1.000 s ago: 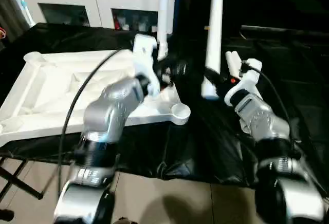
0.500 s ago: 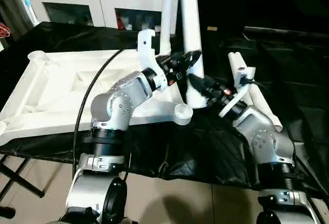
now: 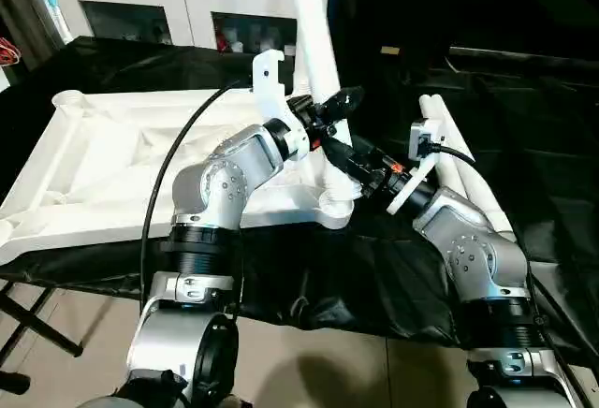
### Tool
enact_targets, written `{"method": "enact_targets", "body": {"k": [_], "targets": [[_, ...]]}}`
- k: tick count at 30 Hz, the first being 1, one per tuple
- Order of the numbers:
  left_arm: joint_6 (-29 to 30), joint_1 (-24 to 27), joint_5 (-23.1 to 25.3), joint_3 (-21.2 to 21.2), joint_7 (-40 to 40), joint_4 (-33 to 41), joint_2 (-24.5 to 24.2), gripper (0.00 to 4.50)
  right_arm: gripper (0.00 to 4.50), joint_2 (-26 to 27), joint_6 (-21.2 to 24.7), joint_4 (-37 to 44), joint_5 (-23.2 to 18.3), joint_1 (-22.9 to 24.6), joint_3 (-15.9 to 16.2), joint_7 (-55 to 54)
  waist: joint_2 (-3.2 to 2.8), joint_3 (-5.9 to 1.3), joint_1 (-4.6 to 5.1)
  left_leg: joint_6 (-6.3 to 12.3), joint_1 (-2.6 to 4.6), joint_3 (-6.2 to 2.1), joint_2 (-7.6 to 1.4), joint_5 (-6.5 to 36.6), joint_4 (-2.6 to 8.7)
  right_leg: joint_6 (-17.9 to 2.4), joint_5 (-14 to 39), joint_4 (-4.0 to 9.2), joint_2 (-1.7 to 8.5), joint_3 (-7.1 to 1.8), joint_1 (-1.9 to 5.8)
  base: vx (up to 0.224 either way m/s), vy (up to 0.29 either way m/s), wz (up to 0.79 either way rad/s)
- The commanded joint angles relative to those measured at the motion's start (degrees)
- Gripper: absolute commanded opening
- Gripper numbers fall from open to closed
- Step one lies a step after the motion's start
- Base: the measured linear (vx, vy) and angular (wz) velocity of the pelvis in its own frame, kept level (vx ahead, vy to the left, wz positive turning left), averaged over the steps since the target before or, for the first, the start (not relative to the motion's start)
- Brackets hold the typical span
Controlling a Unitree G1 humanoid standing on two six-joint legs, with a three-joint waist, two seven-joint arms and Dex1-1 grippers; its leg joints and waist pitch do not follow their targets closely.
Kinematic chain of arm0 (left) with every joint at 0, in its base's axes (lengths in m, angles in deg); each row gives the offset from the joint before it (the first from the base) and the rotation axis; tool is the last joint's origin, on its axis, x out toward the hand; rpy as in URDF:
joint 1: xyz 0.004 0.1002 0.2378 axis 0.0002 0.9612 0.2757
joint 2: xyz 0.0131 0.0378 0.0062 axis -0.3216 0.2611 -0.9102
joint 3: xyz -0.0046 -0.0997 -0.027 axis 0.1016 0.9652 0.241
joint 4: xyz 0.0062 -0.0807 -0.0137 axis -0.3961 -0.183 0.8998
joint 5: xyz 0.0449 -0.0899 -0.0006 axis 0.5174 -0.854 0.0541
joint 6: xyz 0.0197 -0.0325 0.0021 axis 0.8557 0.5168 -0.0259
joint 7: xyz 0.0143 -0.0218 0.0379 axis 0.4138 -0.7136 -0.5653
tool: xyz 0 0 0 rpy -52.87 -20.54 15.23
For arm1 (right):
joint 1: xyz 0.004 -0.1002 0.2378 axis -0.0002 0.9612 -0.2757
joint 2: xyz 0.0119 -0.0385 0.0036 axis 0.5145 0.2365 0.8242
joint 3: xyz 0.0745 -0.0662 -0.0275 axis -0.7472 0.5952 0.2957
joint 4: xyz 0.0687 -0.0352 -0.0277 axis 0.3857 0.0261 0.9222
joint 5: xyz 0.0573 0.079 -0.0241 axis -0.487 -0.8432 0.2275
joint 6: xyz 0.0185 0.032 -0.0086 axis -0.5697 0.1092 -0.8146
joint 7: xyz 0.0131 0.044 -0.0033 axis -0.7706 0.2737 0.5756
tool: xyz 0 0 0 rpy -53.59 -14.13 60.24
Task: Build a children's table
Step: Pick table leg
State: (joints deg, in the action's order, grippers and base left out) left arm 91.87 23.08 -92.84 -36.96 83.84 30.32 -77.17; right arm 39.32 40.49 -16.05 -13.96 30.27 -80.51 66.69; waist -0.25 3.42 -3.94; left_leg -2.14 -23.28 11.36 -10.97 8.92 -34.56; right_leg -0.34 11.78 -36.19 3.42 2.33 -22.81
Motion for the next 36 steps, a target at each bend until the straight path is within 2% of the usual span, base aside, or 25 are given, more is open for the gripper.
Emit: {"method": "enact_targets", "body": {"k": [1, 6, 9, 10, 11, 12, 13, 14, 16, 17, 20, 23, 27, 29, 31, 32, 36], "targets": [[-1.5, -1.7, 0.7, 1.4, -1.5, -0.5, -0.8, 2.03, 1.89, -0.9, 1.1, 2.7, -1.1, 0.6, 0.9, 2.1, 0.25, -4.58, -0.23, 3.37, 1.61, -1.28, -1.91, 7.0, 3.2, -12.9, 2.0, 4.42, 4.09, -2.06, 3.0, 0.0, 0.0, 0.0], [-0.7, -1.4, -1.0, 2.2, -0.2, 0.6, -1.6, 2.01, 1.89, -1.9, 2.4, 3.4, -2.1, 1.3, 1.6, 4.2, -0.03, -4.49, -0.29, 3.01, 1.7, -1.32, -2.0, 7.8, 3.28, -13.1, 2.4, 4.48, 4.09, -2.03, 2.96, 0.0, 0.0, 0.0], [-1.0, -1.3, -0.6, 1.6, -0.5, 1.0, -2.2, 2.01, 1.89, -2.6, 2.1, 3.8, -1.2, 1.6, 2.7, 4.2, 0.27, -4.47, -0.23, 2.78, 1.74, -1.29, -2.03, 8.0, 3.31, -13.0, 2.8, 4.54, 4.06, -2.04, 2.99, 0.0, 0.0, 0.0], [-1.5, -1.2, -0.2, 1.3, -0.9, 1.2, -2.3, 2.01, 1.89, -2.8, 1.7, 3.9, -0.6, 1.6, 3.1, 3.8, 0.19, -4.51, -0.27, 2.71, 1.77, -1.3, -2.05, 7.8, 3.29, -12.9, 2.8, 4.49, 4.11, -2.07, 3.01, 0.0, 0.0, 0.0], [-2.1, -1.1, 0.4, 1.2, -1.5, 1.4, -2.2, 2.01, 1.89, -2.9, 1.4, 3.9, 0.1, 1.5, 3.5, 3.3, 0.43, -4.49, -0.19, 2.82, 1.73, -1.23, -2.02, 7.7, 3.26, -12.8, 2.7, 4.51, 4.04, -2.1, 2.99, 0.0, 0.0, 0.0], [-2.6, -1.0, 0.7, 1.1, -1.9, 1.5, -2.2, 2.01, 1.89, -3.0, 1.2, 3.9, 0.5, 1.4, 3.7, 3.0, 0.33, -4.5, -0.26, 2.82, 1.71, -1.26, -2.04, 7.4, 3.25, -12.8, 2.6, 4.47, 4.13, -2.1, 3.01, 0.0, 0.0, 0.0], [-3.4, -0.8, 2.0, 0.0, -2.3, 2.1, -2.4, 2.01, 2.24, -3.6, 2.1, 3.4, 1.4, 1.0, 4.5, 2.7, 0.77, -4.47, -0.16, 2.94, 1.65, -1.19, -1.99, 7.4, 3.25, -12.7, 2.6, 4.53, 4.06, -2.1, 3.05, 0.0, 0.0, 0.0], [-4.1, -0.6, 3.3, -1.3, -2.6, 2.7, -2.8, 2.01, 2.45, -4.0, 2.5, 3.0, 2.2, 0.6, 5.2, 2.4, 0.7, -4.43, -0.22, 3.06, 1.67, -1.2, -2.01, 7.4, 3.24, -12.5, 3.2, 4.55, 4.11, -2.13, 3.01, 0.0, 0.0, 0.0], [-4.6, -0.2, 5.0, -3.2, -2.8, 3.8, -3.1, 2.0, 2.62, -4.8, 3.6, 2.2, 3.9, -0.1, 6.5, 1.8, 0.79, -4.42, -0.21, 3.0, 1.62, -1.32, -2.09, 7.1, 3.27, -11.9, 4.1, 4.53, 4.06, -2.09, 3.04, 0.0, 0.0, 0.0], [-5.2, -0.1, 7.1, -5.1, -3.5, 4.5, -3.5, 2.0, 2.81, -5.7, 3.4, 1.7, 6.4, -0.9, 8.7, 1.3, 0.99, -4.38, -0.03, 2.68, 1.42, -1.38, -2.08, 7.2, 3.37, -11.3, 4.4, 4.53, 4.16, -2.08, 3.17, 0.0, 0.0, 0.0], [-5.7, 0.2, 8.4, -6.5, -4.2, 5.3, -3.5, 1.99, 3.05, -6.3, 4.4, 0.5, 9.0, -2.1, 10.5, -0.8, 0.93, -4.36, 0.1, 2.59, 1.56, -1.24, -2.02, 7.1, 3.21, -11.2, 5.0, 4.56, 4.15, -2.17, 2.96, 0.0, 0.0, 0.0], [-5.3, 0.6, 9.1, -7.7, -5.0, 7.3, -3.3, 1.98, 3.06, -5.7, 5.0, -0.4, 10.2, -3.9, 11.7, -2.2, 0.79, -4.4, 0.18, 2.36, 1.64, -1.26, -2.16, 6.8, 3.23, -12.1, 4.3, 4.4, 4.14, -2.16, 2.8, 0.0, 0.0, 0.0], [-5.3, 1.2, 10.3, -9.5, -4.7, 8.7, -3.6, 1.98, 3.06, -3.8, 5.1, -2.5, 10.2, -6.1, 11.3, -4.1, 0.82, -4.35, 0.17, 2.48, 1.65, -1.17, -2.07, 7.1, 3.21, -12.4, 3.9, 4.41, 4.12, -2.2, 2.74, 0.0, 0.0, 0.0], [-5.5, 1.4, 10.7, -9.9, -4.7, 8.9, -3.6, 1.98, 2.74, -3.0, 5.1, -3.7, 10.3, -6.8, 10.9, -5.1, 0.83, -4.38, 0.12, 2.41, 1.77, -1.16, -2.18, 7.0, 3.22, -12.3, 3.5, 4.35, 4.08, -2.23, 2.69, 0.0, 0.0, 0.0], [-5.5, 1.6, 11.1, -10.3, -4.5, 9.2, -3.7, 1.98, 2.71, -2.3, 5.1, -5.0, 10.4, -7.5, 10.6, -6.3, 0.88, -4.35, 0.23, 2.11, 1.74, -1.2, -2.15, 7.3, 3.28, -12.3, 4.0, 4.31, 4.14, -2.21, 2.7, 0.0, 0.0, 0.0], [-5.6, 1.6, 11.2, -10.3, -4.6, 9.2, -3.7, 1.98, 2.71, -1.9, 4.7, -5.9, 10.7, -8.0, 10.3, -7.2, 1.1, -4.35, 0.27, 2.09, 1.73, -1.17, -2.15, 7.4, 3.31, -12.3, 4.1, 4.36, 4.13, -2.21, 2.73, 0.0, 0.0, 0.0], [-5.6, 1.9, 11.6, -10.6, -4.7, 9.5, -3.2, 1.98, 2.59, -1.3, 4.4, -7.4, 10.6, -8.9, 9.7, -7.6, 1.08, -4.39, 0.18, 2.1, 1.71, -1.15, -2.16, 6.5, 3.27, -12.2, 3.0, 4.17, 4.17, -2.26, 2.77, 0.0, 0.0, 0.0]]}}
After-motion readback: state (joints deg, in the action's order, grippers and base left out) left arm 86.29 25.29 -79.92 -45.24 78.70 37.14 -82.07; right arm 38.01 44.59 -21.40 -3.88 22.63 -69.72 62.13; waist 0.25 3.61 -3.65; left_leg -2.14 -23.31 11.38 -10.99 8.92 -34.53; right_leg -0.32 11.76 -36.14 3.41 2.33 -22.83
